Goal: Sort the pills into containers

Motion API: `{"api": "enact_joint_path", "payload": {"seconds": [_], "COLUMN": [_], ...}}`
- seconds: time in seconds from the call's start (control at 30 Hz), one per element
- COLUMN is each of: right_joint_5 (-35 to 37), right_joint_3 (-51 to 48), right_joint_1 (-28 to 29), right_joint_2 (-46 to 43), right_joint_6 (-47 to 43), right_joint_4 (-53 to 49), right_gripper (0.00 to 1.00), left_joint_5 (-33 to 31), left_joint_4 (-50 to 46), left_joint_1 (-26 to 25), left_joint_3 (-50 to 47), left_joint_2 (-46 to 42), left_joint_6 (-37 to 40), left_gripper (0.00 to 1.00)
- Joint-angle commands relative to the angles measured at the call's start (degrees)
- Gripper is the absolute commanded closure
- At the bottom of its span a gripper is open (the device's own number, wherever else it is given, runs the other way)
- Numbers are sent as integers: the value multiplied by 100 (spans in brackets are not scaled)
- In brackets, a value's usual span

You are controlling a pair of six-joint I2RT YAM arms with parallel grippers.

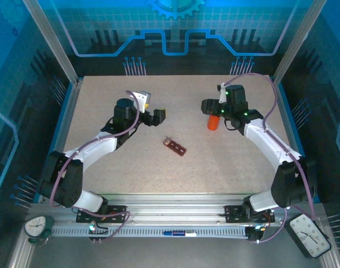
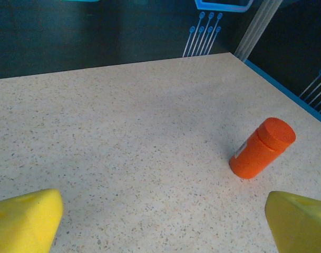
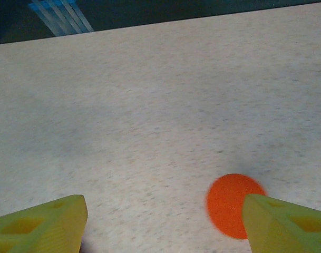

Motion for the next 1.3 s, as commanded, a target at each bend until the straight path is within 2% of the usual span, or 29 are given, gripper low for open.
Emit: {"api": "enact_joint_path", "payload": {"seconds": [0.0, 0.17, 0.23, 0.4, 0.47, 0.53, 0.63, 0.73, 1.0, 1.27], "right_joint_5": [-702, -925, -993, -1083, -962, -909, -857, -768, -740, -716], "right_joint_3": [142, 60, -26, -124, -167, -252, -364, -434, -411, -349], "right_joint_1": [377, 936, 1101, 1348, 1425, 1464, 1518, 1571, 1629, 1638], "right_joint_2": [49, 426, 647, 1233, 1395, 1502, 1621, 1711, 1932, 2155], "right_joint_6": [-199, -291, -276, -276, -329, -340, -339, -378, -377, -375], "right_joint_4": [-572, -745, -741, -791, -805, -768, -714, -699, -644, -661], "right_gripper": [22, 22, 23, 24, 24, 24, 25, 25, 25, 26], "left_joint_5": [20, 271, 287, 418, 478, 534, 695, 870, 1002, 940], "left_joint_4": [-224, -1145, -1508, -2020, -2165, -2408, -2879, -3219, -3409, -3789], "left_joint_1": [44, 49, 44, 44, 44, 43, 49, 35, -47, -335], "left_joint_3": [270, 772, 950, 1211, 1289, 1420, 1705, 1945, 2058, 2315], "left_joint_2": [-6, 321, 485, 737, 828, 949, 1201, 1442, 1720, 2003], "left_joint_6": [-36, 52, 19, 89, 100, 97, 102, 134, 119, 322], "left_gripper": [1, 1, 5, 28, 41, 62, 88, 100, 100, 99]}}
